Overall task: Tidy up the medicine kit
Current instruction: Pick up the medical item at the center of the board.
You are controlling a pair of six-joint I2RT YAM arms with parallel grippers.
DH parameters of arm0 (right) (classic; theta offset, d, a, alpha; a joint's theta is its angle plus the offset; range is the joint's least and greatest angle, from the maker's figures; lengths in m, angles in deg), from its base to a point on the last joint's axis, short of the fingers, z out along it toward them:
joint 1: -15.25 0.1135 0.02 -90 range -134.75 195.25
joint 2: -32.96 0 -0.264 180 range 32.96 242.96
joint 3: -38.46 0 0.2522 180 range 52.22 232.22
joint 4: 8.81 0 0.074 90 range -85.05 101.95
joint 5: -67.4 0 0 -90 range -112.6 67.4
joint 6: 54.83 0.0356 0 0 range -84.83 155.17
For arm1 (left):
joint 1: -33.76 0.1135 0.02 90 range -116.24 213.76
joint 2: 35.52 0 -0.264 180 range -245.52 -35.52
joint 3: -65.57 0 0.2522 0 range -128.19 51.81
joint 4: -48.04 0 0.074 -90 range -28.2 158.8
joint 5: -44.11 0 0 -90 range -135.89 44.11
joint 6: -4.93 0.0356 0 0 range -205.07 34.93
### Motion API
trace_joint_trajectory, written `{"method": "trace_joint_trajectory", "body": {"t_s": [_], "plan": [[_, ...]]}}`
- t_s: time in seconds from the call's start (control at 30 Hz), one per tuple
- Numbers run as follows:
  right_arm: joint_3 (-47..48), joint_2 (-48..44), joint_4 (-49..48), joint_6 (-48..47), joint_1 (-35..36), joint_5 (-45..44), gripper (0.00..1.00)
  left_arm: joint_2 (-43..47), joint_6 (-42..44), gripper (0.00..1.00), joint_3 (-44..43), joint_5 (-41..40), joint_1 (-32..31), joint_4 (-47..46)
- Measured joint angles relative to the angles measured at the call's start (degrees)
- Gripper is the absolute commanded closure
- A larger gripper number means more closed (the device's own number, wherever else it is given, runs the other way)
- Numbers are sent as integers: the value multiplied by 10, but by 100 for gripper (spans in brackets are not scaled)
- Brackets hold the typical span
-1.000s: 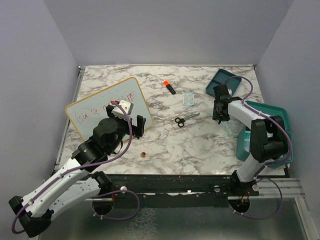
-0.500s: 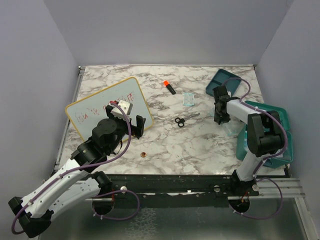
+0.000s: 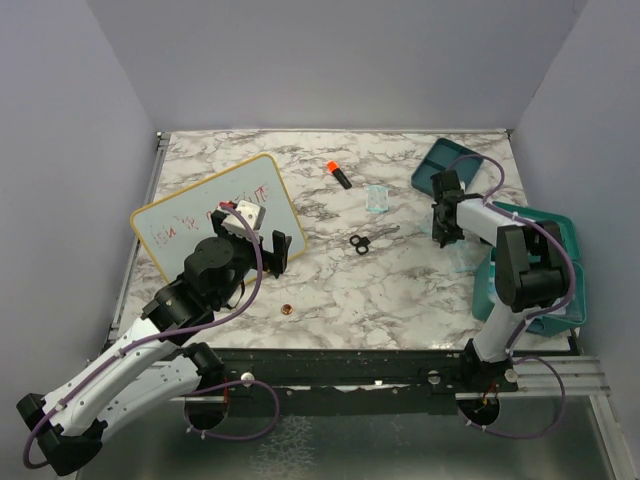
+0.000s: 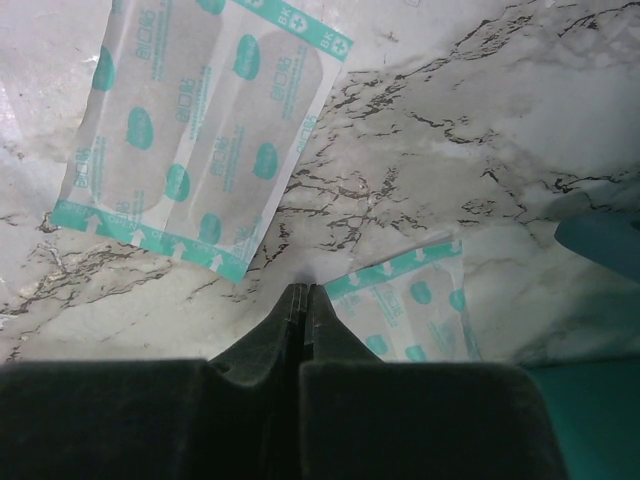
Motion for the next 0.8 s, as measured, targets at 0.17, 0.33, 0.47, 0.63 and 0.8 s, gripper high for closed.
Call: {"method": "trace_joint_trajectory", "body": {"t_s": [0.17, 0.33, 0.47, 0.63, 0.8], "plan": [[-21, -23, -5, 0, -4, 52, 99, 0, 0, 1, 0, 0, 0, 0], [-73, -75, -6, 8, 2, 164, 99, -2, 0, 1, 0, 0, 0, 0], [-100, -117, -16, 31, 27, 243, 99, -3, 0, 1, 0, 0, 0, 0], [-102, -129, -50, 66, 58, 304, 99, -5, 1, 1, 0, 0, 0, 0], [-100, -128, -78, 99, 96, 338, 99, -5, 2, 1, 0, 0, 0, 0]]}}
